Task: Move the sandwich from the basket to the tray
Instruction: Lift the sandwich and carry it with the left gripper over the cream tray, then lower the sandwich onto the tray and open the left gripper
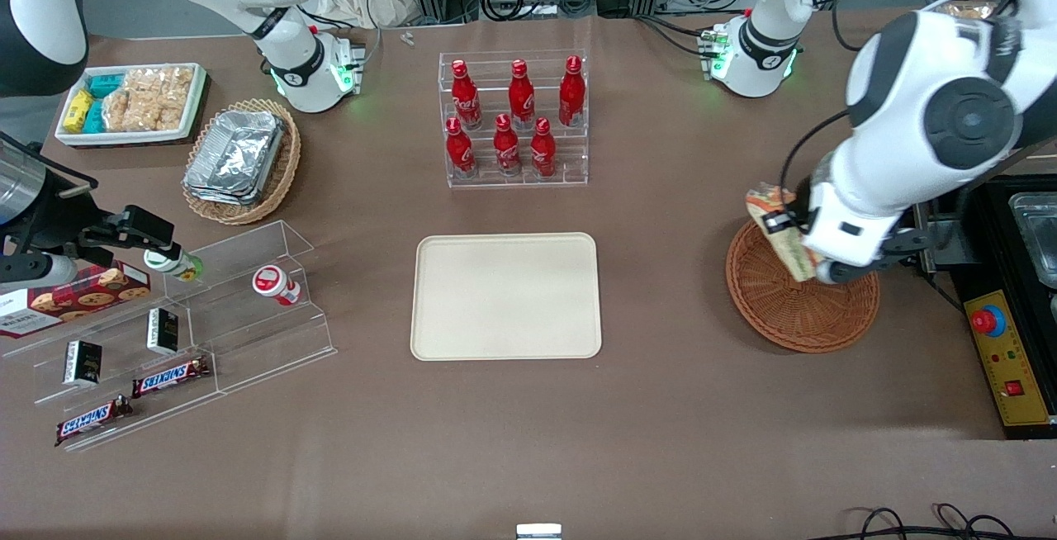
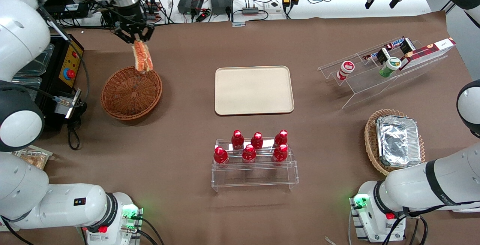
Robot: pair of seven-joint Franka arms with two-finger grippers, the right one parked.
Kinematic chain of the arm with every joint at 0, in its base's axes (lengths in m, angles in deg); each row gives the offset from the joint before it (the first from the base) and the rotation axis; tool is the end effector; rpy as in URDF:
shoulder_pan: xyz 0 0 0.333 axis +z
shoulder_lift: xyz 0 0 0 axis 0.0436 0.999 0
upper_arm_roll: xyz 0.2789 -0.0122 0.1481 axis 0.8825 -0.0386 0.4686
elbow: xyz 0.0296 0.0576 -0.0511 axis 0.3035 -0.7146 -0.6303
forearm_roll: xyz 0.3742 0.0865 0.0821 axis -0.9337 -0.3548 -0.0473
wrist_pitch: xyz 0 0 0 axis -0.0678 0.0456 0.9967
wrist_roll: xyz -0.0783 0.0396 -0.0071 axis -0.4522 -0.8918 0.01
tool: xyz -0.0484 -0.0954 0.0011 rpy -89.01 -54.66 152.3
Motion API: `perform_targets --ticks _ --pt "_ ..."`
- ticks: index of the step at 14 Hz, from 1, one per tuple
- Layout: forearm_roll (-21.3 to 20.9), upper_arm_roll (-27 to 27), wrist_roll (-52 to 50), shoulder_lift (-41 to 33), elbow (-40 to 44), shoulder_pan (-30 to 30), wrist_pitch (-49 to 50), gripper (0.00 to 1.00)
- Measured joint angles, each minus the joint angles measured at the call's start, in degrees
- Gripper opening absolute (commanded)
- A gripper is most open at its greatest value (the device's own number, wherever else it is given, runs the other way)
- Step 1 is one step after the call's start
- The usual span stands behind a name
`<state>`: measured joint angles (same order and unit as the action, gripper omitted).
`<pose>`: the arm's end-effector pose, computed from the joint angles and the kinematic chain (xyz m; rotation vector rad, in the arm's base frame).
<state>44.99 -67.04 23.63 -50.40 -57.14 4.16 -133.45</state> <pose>0.5715 -0.1840 0.5090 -3.0488 -0.4177 0.2802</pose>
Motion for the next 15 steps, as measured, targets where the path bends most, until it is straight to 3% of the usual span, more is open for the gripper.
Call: perform_targets --ticks 2,5,10,15 --pt "-0.96 -4.34 1.80 2.13 1.23 -0.03 -0.41 0.15" --pt "-5.96 -10.40 1.88 5.93 3.31 -2.90 -2.49 0.19" --pt "-5.46 -11.19 0.25 11.64 3.36 -8.22 -15.28 0.18" --pt "-6.95 -11.07 -6.50 23.08 3.28 -13.06 -27.28 0.18"
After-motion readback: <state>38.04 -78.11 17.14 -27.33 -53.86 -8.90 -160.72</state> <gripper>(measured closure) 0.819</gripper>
